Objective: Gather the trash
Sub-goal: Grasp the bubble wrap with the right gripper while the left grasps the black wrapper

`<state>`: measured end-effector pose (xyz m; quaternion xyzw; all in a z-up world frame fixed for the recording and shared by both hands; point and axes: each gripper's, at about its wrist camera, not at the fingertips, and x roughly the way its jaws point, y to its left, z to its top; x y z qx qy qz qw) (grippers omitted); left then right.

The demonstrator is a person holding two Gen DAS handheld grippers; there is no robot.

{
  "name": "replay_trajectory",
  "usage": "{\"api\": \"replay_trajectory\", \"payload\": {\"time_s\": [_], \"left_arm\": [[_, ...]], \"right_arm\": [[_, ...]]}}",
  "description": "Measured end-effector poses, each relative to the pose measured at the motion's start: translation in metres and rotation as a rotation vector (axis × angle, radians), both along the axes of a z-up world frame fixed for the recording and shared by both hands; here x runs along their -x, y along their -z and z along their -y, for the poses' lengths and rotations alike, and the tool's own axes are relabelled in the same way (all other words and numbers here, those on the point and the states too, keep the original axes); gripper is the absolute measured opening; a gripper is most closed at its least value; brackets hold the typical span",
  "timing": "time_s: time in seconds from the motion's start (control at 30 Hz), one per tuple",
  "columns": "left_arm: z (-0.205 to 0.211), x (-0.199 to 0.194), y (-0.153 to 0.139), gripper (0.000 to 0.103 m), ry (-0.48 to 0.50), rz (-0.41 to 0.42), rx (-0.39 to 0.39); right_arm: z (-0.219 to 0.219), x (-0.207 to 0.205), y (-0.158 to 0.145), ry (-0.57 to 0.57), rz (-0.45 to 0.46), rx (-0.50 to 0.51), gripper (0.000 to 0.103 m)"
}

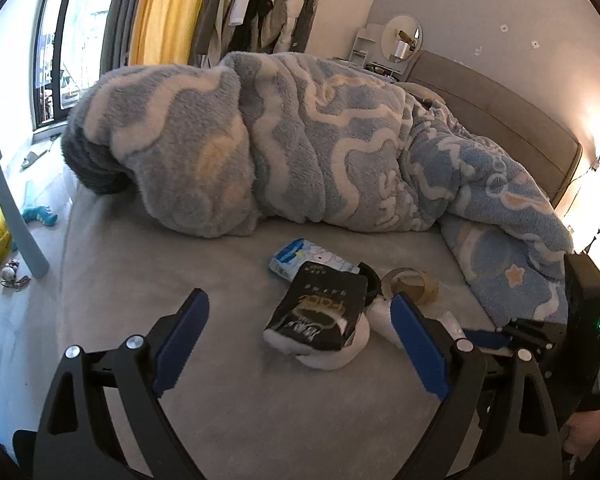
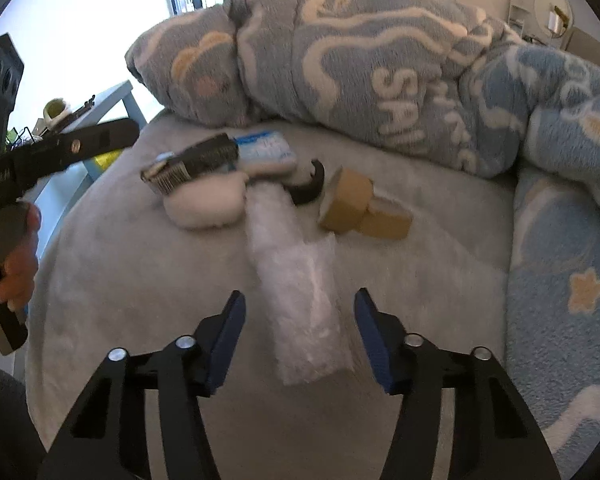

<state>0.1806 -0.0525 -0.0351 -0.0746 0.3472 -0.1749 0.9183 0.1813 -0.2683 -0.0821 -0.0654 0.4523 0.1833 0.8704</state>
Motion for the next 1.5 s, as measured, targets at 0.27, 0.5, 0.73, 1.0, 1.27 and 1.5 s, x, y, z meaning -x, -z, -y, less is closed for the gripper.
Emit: {"api": "replay_trajectory", "payload": {"time_s": [0.27,0.5,0.73,1.0,1.27,1.5], "left_arm": [[0.010,-0.013,0.009,0.094,0.024,-0.021,-0.006],[0.016,-0.023,0.022,0.093,0.045,-0.072,-0.017],[0.022,-0.029,0.030,0.087,0.060,-0.093,-0.017],[0.021,-0.034,0.035,0.072,0.062,-0.112,0.017],[0.025,-0.026,0.033,0.057,0.079,-0.108,-0.021],[0.013,-0.009,0.015,0.057,0.048,-0.050,0.004]], "right_arm": [[0.018,-0.002,0.003,0.010,-0.003,-0.041,0.036],[0.030,-0.001,-0.008,0.018,0.034,-0.076,0.035],[0.041,-0.001,-0.019,0.038,0.076,-0.135,0.035],[0.046,-0.003,-0.027,0.056,0.088,-0.155,0.035],[0.039,-0.003,-0.032,0.058,0.107,-0.164,0.035],[0.022,-0.001,-0.046,0.044,0.137,-0.187,0.035]]}}
